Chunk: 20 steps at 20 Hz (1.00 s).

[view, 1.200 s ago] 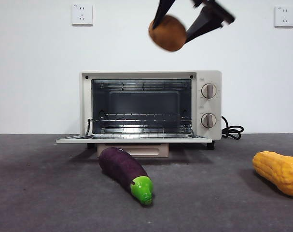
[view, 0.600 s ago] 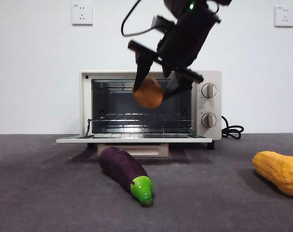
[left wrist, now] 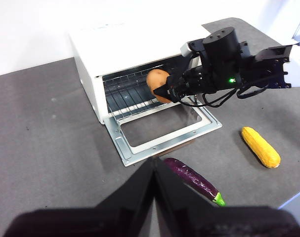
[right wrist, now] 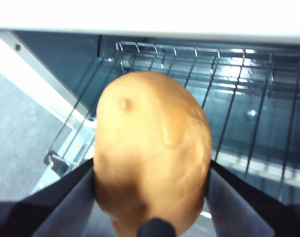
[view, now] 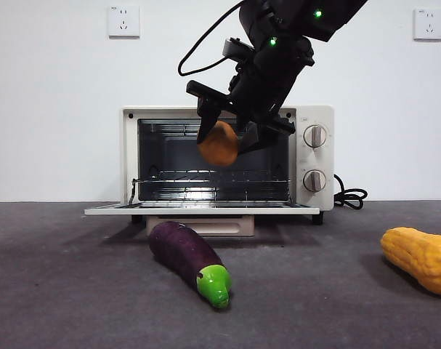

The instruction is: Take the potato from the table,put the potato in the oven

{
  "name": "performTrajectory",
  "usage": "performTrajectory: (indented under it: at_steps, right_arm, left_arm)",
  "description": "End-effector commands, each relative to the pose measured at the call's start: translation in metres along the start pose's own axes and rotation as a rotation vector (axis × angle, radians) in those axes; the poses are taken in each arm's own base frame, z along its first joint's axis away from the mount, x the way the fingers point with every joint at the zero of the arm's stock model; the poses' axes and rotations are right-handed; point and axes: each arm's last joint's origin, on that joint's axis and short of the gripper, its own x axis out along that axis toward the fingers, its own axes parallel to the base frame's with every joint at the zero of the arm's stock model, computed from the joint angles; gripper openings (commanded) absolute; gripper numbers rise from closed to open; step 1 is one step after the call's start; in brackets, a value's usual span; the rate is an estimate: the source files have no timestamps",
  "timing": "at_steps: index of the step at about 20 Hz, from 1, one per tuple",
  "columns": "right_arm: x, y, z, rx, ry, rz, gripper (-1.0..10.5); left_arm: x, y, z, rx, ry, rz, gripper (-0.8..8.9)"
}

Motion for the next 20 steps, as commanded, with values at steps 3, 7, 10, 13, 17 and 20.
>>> performTrajectory:
  at_steps: [3, 7, 10, 13, 17, 20]
  right_arm:
    - [0.017, -0.005, -0.013, 0.017, 0.018, -0.031, 1.9]
    - [0.022, -0.006, -0.015, 0.026, 0.004, -0.046, 1.9]
    - [0.023, -0.006, -0.013, 0.033, -0.030, -0.043, 1.9]
    - [0.026, -0.006, -0.014, 0.033, -0.043, -0.050, 1.9]
    - [0.034, -0.008, -0.018, 0.033, -0.054, -0.047, 1.9]
    - [0.043, -0.009, -0.021, 0.033, -0.036, -0.052, 1.9]
  left_arm:
    - [0.004, 0.000, 0.000, 0.016, 0.010, 0.002, -0.06]
    - [0.003, 0.000, 0.000, 0.016, 0.010, 0.002, -0.06]
    - [0.004, 0.000, 0.000, 0.016, 0.010, 0.002, -0.06]
    - [0.004, 0.000, 0.000, 0.016, 0.010, 0.002, -0.06]
    - [0.004, 0.000, 0.000, 0.016, 0.010, 0.002, -0.06]
    - [0.005, -0.001, 0.001, 0.016, 0.013, 0.002, -0.06]
